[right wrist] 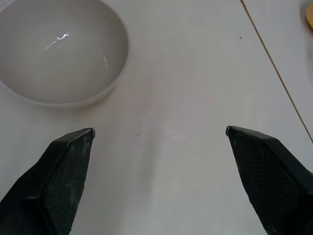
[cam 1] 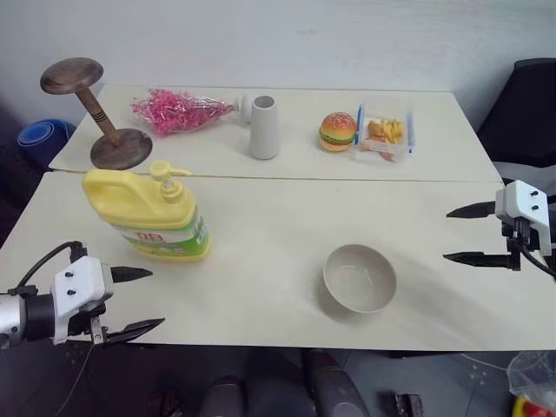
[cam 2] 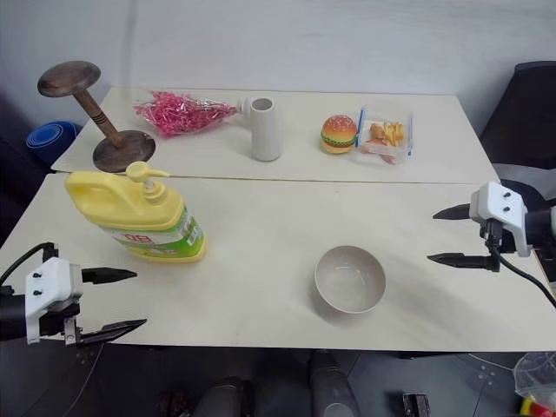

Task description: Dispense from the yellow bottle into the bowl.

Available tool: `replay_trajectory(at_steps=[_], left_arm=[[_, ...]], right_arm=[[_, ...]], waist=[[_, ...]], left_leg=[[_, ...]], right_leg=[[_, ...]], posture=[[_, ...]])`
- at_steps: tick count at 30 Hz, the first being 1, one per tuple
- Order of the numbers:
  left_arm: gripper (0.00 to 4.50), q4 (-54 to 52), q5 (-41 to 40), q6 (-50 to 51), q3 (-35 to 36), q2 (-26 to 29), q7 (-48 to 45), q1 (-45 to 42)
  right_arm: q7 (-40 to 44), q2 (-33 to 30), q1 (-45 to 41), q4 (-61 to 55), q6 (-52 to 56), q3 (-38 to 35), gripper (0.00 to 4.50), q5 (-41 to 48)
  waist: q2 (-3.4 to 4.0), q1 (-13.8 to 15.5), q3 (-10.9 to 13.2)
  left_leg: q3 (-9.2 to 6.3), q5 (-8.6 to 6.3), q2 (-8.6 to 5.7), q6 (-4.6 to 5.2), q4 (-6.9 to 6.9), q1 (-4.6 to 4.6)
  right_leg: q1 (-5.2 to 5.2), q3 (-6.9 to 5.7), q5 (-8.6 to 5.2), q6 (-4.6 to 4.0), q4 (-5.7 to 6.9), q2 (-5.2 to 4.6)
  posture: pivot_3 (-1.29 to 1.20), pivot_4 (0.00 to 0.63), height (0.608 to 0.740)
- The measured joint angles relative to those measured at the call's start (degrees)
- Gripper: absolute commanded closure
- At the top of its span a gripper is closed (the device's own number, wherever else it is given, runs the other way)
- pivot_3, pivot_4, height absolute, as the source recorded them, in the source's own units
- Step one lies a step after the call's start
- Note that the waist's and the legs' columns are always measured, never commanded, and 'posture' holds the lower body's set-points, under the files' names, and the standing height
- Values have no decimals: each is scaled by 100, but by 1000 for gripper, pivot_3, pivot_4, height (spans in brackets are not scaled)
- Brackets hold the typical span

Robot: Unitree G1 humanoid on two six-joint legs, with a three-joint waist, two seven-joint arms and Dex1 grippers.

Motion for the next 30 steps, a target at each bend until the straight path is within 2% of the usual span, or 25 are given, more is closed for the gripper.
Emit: replay_trajectory(at_steps=[7, 16, 24, 30], left_arm=[[3, 90, 36, 63, -189, -12, 179, -198], [3, -151, -347, 501, -318, -43, 236, -402], [3, -764, -1746, 1609, -604, 585, -121, -1348], [3, -891, -1960, 1691, -1107, 1042, -356, -2234]], right_arm=[[-179, 71, 222, -102, -76, 0, 27, 1], [-317, 69, 579, -573, 231, -127, 27, 164], [-806, 172, 2062, -3294, 1531, -826, 27, 1058], [-1288, 532, 2861, -4620, 1578, -688, 27, 997]], waist=[[0, -2, 0], [0, 5, 0], [-5, 48, -3], [-11, 49, -7]], left_leg=[[2, 0, 0, 0, 0, 0], [4, 0, 0, 0, 0, -1], [-15, 0, -1, 0, 7, -48], [-12, 1, -3, -1, 8, -46]], right_leg=[[-2, 3, 0, 0, 4, 0], [-6, 6, 0, 1, 7, 1], [-46, 1, 2, 4, 40, 5], [-48, 5, 1, 3, 21, 11]], posture=[[0, 150, 740], [0, 150, 740], [0, 150, 740], [0, 150, 740]])
